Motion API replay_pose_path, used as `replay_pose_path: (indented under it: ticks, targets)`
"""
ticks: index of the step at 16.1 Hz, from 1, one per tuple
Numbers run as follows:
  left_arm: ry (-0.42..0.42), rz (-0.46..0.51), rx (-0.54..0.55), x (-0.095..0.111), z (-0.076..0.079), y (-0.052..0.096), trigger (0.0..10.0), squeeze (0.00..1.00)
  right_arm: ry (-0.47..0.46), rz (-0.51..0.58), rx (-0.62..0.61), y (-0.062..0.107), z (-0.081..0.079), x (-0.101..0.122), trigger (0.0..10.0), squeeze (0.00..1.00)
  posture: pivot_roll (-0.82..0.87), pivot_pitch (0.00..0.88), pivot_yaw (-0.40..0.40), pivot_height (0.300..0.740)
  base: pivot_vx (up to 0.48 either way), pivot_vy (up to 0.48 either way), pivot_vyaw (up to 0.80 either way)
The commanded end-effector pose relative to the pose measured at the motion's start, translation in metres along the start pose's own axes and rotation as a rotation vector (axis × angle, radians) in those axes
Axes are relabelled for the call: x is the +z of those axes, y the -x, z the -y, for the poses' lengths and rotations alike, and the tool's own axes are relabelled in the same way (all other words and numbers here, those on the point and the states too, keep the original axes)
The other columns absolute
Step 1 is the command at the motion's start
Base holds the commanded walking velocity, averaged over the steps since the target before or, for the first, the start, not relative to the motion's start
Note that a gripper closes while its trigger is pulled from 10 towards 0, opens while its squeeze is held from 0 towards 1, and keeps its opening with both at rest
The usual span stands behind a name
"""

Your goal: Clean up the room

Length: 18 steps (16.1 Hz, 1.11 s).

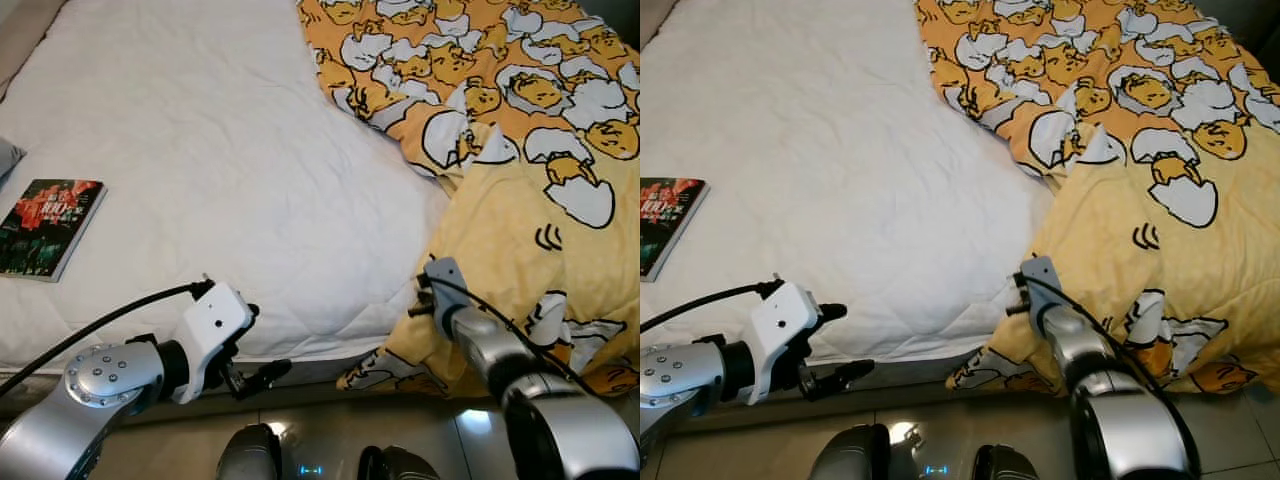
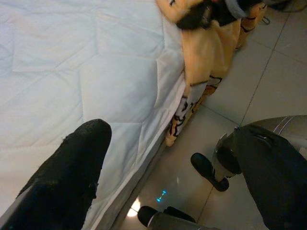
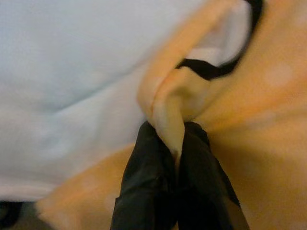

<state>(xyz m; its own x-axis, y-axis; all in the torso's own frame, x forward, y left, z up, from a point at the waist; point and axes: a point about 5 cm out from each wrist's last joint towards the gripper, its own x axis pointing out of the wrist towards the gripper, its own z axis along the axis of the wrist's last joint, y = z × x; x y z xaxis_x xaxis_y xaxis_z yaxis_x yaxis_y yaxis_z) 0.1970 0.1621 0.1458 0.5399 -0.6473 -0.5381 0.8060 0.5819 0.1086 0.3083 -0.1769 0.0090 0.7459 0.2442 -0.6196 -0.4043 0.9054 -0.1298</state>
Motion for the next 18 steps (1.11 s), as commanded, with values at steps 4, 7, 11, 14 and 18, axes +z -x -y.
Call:
replay_pose_path:
  ticks: [4, 7, 11, 14, 18]
  targets:
    - [0.007, 0.005, -0.023, -0.003, 0.008, -0.002, 10.0, 0.16, 0.291, -0.158, 0.522, 0.024, -0.04, -0.071, 0.0, 0.0, 0.26, 0.132, 0.01, 0.74, 0.0, 0.0, 0.0]
    - [0.006, 0.011, -0.035, -0.001, 0.009, -0.006, 10.0, 0.17, 0.394, -0.437, 0.723, 0.063, -0.049, -0.146, 0.0, 0.0, 0.26, 0.132, 0.012, 0.74, 0.0, 0.0, 0.0]
    - [0.007, 0.008, -0.04, -0.002, 0.011, -0.005, 10.0, 0.16, 0.325, -0.515, 0.754, 0.085, -0.073, -0.184, 0.0, 0.0, 0.27, 0.131, 0.005, 0.74, 0.0, 0.0, 0.0]
    - [0.007, 0.006, -0.039, -0.002, 0.012, -0.006, 10.0, 0.16, 0.318, -0.5, 0.688, 0.087, -0.083, -0.193, 2.6, 0.0, 0.27, 0.126, -0.001, 0.74, 0.0, 0.0, 0.0]
    - [0.009, 0.006, -0.017, -0.006, 0.009, -0.007, 10.0, 0.16, 0.17, -0.363, 0.421, 0.072, -0.08, -0.179, 10.0, 1.0, 0.26, 0.094, -0.017, 0.74, 0.0, 0.0, 0.0]
